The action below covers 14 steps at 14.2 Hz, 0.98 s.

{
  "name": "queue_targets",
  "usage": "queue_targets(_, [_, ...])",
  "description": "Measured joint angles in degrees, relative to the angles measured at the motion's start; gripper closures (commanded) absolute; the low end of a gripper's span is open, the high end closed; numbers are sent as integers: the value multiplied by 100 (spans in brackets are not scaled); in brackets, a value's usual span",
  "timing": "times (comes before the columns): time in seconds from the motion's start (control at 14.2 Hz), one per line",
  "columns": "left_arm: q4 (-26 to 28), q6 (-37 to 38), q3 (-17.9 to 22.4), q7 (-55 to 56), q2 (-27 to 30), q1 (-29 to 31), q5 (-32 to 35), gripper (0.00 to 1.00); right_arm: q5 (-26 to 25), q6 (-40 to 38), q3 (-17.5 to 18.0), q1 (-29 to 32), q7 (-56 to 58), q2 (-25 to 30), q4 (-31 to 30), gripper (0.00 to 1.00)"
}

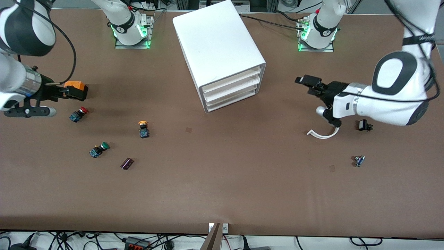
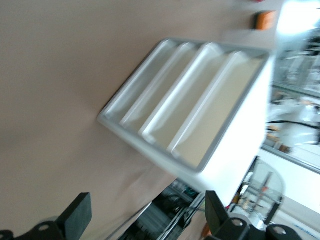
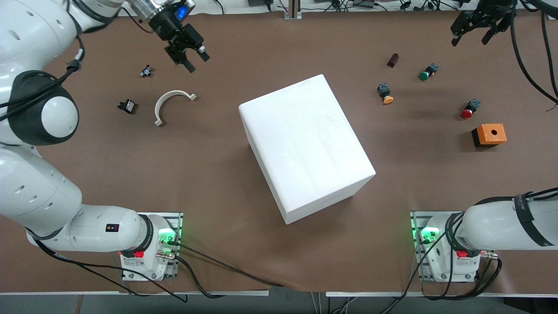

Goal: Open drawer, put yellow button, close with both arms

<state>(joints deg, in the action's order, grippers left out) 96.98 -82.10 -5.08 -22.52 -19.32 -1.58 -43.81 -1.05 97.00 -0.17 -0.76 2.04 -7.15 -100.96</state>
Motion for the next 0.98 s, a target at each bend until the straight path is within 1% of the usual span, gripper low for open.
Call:
queue_targets(0.07, [167,-264,-50,-353,-98,-15,-359,0,0,33,3,-70,17,-115,-2,0])
queue_targets(0.21, [693,-752,-223,-945,-161,-30,-1062,0,0,158,10,-215,64,-333,-6,0])
queue_targets(0.35, [1256,-1086,-400,-1361,-160,-45,-1732,0,0,297,13,-333,156,-499,-7,0])
queue_targets(0.49, [1740,-1373,-577,-1748,-161,-61,-2249,0,0,440,16,-419,199,-659,-11,0])
queue_targets(0.63, [2042,-1457,-658,-1952,-160,-103,-2470,8,0,665,18,-531,236,-873,-23,0])
queue_targets(0.84, [2229,-1466,-699,-1991,-160,-251,-2501,27,0,1085,19,-644,246,-1185,-141,0])
queue_targets(0.91, [2260,-1468,-719,-2026,-160,-308,-2502,31,0,1241,20,-695,255,-1268,-208,0])
queue_targets(0.98, [2279,-1469,-758,-2096,-160,-362,-2502,32,0,1393,21,-762,255,-1358,-268,0])
